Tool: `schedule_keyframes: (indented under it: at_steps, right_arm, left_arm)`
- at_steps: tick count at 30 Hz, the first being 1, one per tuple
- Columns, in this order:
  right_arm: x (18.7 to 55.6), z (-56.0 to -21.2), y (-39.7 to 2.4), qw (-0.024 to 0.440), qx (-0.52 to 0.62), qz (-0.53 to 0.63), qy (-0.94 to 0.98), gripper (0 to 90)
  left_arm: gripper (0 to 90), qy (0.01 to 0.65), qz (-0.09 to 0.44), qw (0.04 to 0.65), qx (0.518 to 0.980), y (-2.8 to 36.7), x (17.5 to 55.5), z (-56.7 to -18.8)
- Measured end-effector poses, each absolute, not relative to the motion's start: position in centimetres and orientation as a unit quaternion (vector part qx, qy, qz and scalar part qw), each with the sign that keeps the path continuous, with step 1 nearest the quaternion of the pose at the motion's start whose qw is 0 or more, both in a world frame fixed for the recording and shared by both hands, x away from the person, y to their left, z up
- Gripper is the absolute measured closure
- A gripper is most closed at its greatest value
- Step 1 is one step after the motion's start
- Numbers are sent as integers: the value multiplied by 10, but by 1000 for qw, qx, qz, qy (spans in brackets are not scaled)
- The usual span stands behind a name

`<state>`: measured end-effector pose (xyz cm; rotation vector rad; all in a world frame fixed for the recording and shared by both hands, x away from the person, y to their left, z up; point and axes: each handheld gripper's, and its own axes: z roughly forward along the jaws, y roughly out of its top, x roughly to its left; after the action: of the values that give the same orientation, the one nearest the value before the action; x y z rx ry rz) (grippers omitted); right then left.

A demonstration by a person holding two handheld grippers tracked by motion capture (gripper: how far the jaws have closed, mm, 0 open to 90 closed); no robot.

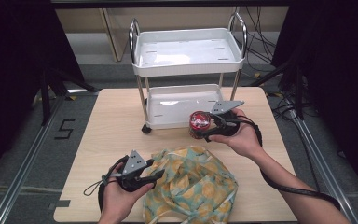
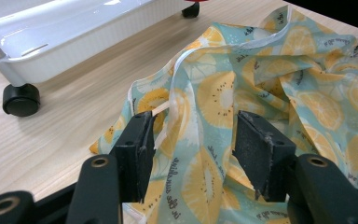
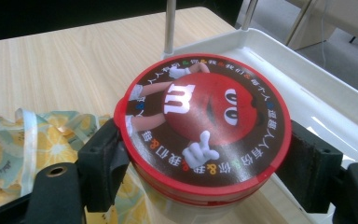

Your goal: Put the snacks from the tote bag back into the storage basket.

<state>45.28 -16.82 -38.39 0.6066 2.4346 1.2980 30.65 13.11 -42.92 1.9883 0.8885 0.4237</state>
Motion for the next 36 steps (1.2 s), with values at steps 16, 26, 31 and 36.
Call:
schedule_keyframes:
  at_steps: [16, 26, 31, 36]
  right_arm:
    - [462, -388, -169, 160, 214, 450, 852, 263]
    - [467, -387, -163, 160, 203, 450, 855, 263]
    - [468, -389, -161, 156, 213, 450, 853, 263]
    - [469, -389, -160, 155, 222, 450, 851, 263]
  left_arm:
    - [464, 349, 175, 440, 809, 133, 308, -429]
    - [464, 355, 174, 439, 807, 132, 308, -428]
    - [464, 351, 179, 443, 805, 133, 308, -429]
    - [464, 351, 179, 447, 803, 133, 309, -428]
